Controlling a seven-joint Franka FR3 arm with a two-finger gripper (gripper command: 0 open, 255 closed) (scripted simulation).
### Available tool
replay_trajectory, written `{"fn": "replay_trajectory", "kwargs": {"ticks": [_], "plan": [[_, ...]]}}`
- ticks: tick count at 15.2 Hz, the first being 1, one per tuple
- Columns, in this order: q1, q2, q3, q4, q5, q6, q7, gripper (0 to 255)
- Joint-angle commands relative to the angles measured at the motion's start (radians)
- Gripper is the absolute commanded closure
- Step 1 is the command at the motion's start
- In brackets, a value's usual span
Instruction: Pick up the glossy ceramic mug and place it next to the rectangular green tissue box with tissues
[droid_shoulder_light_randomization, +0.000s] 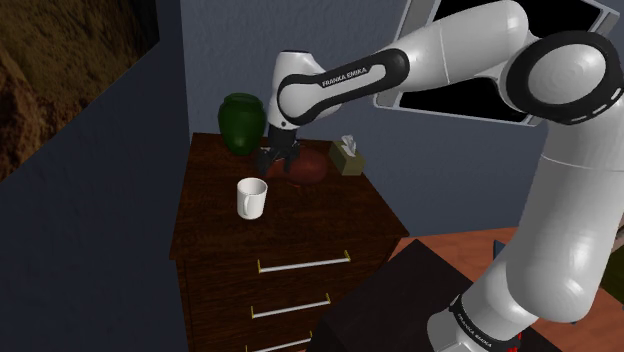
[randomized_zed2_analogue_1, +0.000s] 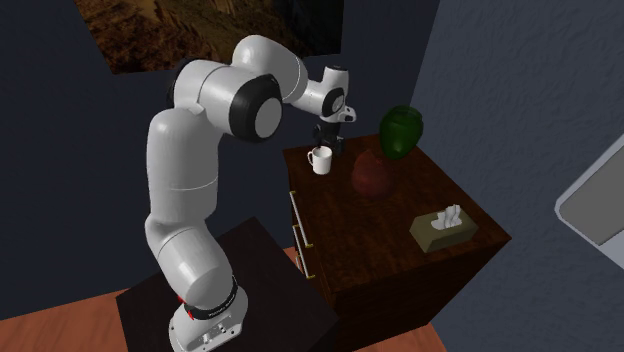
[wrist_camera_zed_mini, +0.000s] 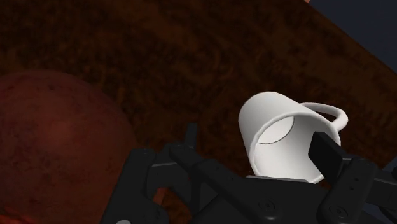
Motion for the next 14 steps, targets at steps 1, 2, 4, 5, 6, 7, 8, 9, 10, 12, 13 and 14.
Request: {"fn": "replay_trajectory", "kwargs": {"ticks": [1, 2, 4, 5, 6, 7, 8, 9, 10, 12, 13, 14], "plan": [[0.014, 0.089, -0.005, 0.085, -0.017, -0.002, 0.015, 0], [0.022, 0.132, -0.007, 0.129, -0.023, -0.006, 0.023, 0], [0.028, 0.161, -0.010, 0.149, -0.028, 0.001, 0.027, 0], [0.029, 0.167, -0.011, 0.144, -0.030, 0.012, 0.028, 0], [0.030, 0.174, -0.012, 0.140, -0.031, 0.023, 0.029, 0], [0.031, 0.180, -0.013, 0.136, -0.033, 0.033, 0.030, 0], [0.032, 0.187, -0.013, 0.132, -0.035, 0.044, 0.031, 0], [0.033, 0.194, -0.014, 0.128, -0.036, 0.054, 0.032, 0], [0.034, 0.201, -0.015, 0.125, -0.038, 0.065, 0.033, 0], [0.035, 0.205, -0.016, 0.123, -0.039, 0.071, 0.034, 0], [0.035, 0.205, -0.016, 0.123, -0.039, 0.071, 0.034, 0], [0.035, 0.205, -0.016, 0.123, -0.039, 0.071, 0.034, 0]]}}
